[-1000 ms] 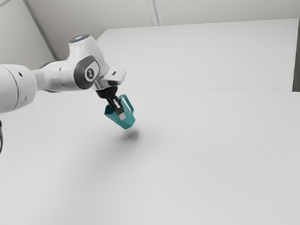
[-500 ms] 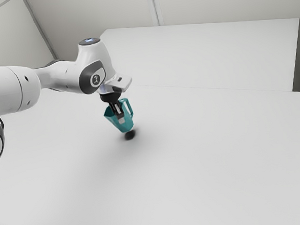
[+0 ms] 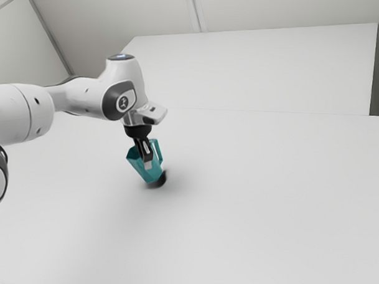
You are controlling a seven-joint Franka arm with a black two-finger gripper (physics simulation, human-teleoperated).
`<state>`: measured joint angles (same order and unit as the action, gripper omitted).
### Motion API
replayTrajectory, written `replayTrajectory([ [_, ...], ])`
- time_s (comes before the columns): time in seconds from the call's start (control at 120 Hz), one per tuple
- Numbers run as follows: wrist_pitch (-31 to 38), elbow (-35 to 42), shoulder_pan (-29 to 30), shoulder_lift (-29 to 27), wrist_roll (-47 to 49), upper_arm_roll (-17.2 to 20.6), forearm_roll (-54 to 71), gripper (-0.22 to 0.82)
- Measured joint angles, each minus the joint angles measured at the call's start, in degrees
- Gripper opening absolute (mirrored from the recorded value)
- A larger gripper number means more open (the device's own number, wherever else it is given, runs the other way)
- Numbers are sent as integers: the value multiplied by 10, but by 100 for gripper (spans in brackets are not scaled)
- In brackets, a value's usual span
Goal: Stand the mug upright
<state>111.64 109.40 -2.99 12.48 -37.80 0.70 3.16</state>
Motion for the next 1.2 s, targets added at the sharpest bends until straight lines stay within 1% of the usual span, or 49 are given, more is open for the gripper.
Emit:
replayTrajectory([
  [0.383, -33, -3, -2, 6, 13, 0, 19, -18],
  [0.733, -43, -3, -3, 14, 20, 0, 26, -18],
  [0.883, -44, -1, -3, 17, 21, 0, 25, 16],
  [0.958, -44, -2, -3, 16, 21, 0, 25, 29],
  [1.067, -45, -3, -3, 12, 21, 0, 24, 42],
  [1.2, -45, -11, -3, -26, 28, 0, 13, 51],
])
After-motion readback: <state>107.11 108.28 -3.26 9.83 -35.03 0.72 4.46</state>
